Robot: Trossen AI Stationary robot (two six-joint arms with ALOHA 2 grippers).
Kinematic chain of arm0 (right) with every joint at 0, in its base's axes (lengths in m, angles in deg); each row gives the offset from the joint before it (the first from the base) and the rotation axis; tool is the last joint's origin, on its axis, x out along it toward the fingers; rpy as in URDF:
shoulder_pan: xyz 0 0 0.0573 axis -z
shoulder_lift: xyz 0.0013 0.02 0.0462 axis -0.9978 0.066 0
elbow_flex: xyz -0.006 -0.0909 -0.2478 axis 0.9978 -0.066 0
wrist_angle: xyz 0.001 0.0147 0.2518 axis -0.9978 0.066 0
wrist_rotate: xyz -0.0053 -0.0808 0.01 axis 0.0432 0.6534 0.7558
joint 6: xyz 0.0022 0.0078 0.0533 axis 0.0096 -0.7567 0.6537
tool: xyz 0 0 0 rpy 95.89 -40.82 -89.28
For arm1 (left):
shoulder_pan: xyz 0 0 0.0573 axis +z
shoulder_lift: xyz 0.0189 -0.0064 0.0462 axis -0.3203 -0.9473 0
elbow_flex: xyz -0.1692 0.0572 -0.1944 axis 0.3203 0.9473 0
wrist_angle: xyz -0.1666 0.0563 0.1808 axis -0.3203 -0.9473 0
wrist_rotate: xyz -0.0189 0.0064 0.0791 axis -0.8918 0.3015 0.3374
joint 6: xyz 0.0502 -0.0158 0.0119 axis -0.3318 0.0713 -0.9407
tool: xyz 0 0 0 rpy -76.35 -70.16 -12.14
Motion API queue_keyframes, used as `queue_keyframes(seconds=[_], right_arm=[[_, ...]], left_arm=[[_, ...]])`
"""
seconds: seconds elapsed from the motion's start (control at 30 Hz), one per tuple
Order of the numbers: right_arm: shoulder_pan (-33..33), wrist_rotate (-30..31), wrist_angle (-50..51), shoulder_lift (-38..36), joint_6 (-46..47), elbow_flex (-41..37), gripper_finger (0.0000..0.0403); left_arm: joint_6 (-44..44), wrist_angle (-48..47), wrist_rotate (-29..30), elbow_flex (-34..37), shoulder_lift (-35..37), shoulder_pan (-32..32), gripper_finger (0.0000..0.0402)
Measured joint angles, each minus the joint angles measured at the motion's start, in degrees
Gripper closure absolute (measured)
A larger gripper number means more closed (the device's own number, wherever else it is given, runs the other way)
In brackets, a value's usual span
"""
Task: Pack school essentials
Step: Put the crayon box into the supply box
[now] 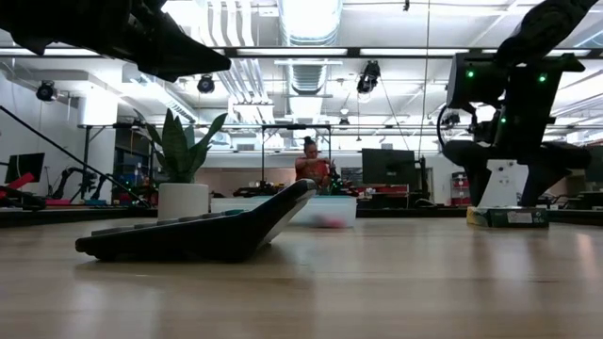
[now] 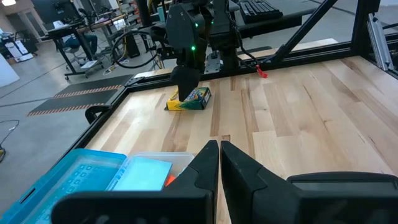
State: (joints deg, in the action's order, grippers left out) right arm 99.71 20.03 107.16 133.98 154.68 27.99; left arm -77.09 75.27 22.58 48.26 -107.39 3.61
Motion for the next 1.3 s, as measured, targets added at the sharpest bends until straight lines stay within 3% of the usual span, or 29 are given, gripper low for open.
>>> queue_keyframes(seconds=[0.73, 0.93, 1.3], right_arm=[[-0.2, -0.8, -5.7, 9.6, -3.3, 0.1, 0.0040], [-1.0, -0.8, -5.9, 9.1, -4.9, 0.2, 0.0076], [-2.4, 0.2, -8.2, 3.9, -15.4, 0.1, 0.0081]], left_arm=[[0.0, 0.0, 0.0, 0.0, 0.0, 0.0, 0.0402], [0.0, 0.0, 0.0, 0.0, 0.0, 0.0, 0.0402], [0.0, 0.3, 0.0, 0.0, 0.0, 0.0, 0.0402]])
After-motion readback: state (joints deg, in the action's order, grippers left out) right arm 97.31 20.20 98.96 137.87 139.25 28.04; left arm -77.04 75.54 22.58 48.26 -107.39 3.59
